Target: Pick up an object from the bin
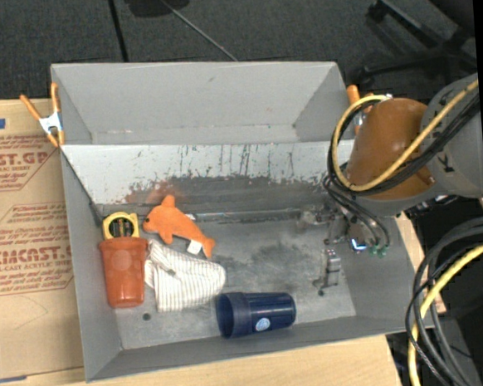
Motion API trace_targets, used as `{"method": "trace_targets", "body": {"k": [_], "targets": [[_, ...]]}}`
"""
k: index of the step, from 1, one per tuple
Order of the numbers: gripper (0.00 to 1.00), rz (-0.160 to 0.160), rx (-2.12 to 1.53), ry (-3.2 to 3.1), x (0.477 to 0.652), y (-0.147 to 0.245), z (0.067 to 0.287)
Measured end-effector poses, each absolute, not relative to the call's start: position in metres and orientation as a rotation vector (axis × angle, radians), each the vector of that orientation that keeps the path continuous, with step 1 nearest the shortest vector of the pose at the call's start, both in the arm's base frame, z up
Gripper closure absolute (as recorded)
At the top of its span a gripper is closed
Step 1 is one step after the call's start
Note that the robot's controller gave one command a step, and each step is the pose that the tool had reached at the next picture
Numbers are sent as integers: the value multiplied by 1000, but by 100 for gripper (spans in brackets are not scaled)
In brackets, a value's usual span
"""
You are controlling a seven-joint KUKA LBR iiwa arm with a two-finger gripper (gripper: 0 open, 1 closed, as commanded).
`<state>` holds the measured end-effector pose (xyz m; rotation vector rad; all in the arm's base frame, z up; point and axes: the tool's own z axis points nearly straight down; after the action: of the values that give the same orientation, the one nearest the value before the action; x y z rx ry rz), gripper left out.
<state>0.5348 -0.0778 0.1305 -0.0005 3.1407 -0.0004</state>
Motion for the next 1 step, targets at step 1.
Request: {"method": "trace_targets", "body": {"k": [1], "targets": [[0, -2, -96, 3136, 514, -42, 94]]}}
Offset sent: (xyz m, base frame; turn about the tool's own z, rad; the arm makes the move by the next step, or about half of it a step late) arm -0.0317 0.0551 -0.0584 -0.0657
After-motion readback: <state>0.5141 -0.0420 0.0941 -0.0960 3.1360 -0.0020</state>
